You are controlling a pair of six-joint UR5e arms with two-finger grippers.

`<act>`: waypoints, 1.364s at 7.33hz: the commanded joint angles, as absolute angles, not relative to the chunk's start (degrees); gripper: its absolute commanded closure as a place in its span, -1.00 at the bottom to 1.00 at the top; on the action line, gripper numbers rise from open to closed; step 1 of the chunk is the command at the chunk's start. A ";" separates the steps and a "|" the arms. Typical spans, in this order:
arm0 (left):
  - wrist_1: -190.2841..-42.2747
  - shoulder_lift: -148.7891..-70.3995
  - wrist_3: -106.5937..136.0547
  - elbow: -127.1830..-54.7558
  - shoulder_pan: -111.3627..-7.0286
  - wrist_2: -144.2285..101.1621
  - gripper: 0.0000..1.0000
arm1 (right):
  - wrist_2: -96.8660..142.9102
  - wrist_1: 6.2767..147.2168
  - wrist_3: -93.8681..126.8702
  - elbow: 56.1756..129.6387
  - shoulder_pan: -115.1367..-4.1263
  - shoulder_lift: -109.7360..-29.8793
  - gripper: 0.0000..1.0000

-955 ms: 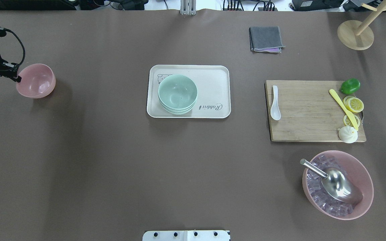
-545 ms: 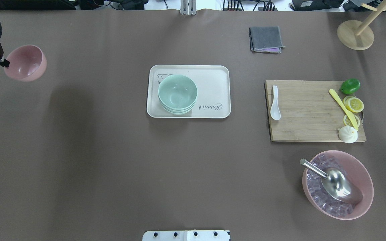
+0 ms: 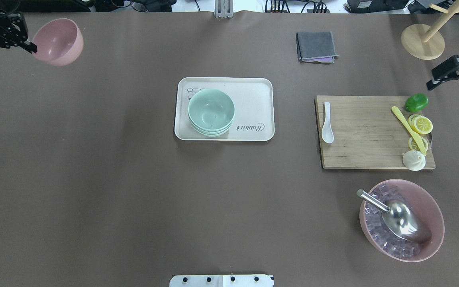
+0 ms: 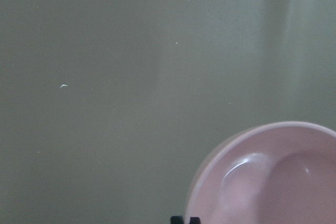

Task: Stack pink bowl on green and place spoon
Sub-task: 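Lift the pink bowl toward the tray while the right gripper reaches the spoon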

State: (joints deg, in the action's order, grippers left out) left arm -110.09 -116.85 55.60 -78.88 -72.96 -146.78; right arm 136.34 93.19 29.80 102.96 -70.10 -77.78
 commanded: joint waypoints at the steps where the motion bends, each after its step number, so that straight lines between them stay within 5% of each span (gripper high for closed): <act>1: -110.04 -120.04 65.87 -81.56 -69.54 -146.34 1.00 | 133.07 92.99 41.45 99.69 -61.99 -70.17 -0.95; 3: -110.21 -121.20 71.09 -83.66 -66.72 -144.25 1.00 | 131.40 91.42 45.68 91.89 -58.64 -63.23 -0.93; 5: -110.21 -123.82 76.17 -84.46 -64.43 -143.00 1.00 | 129.04 73.13 57.51 83.01 -54.08 -63.02 -0.91; 10: -110.13 -128.58 85.34 -86.04 -56.35 -137.03 1.00 | 125.88 71.98 62.75 82.18 -49.14 -62.84 -0.81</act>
State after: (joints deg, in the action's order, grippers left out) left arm -110.12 -127.97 84.35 -85.95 -57.83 -138.45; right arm 127.61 71.95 61.33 82.22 -50.28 -63.00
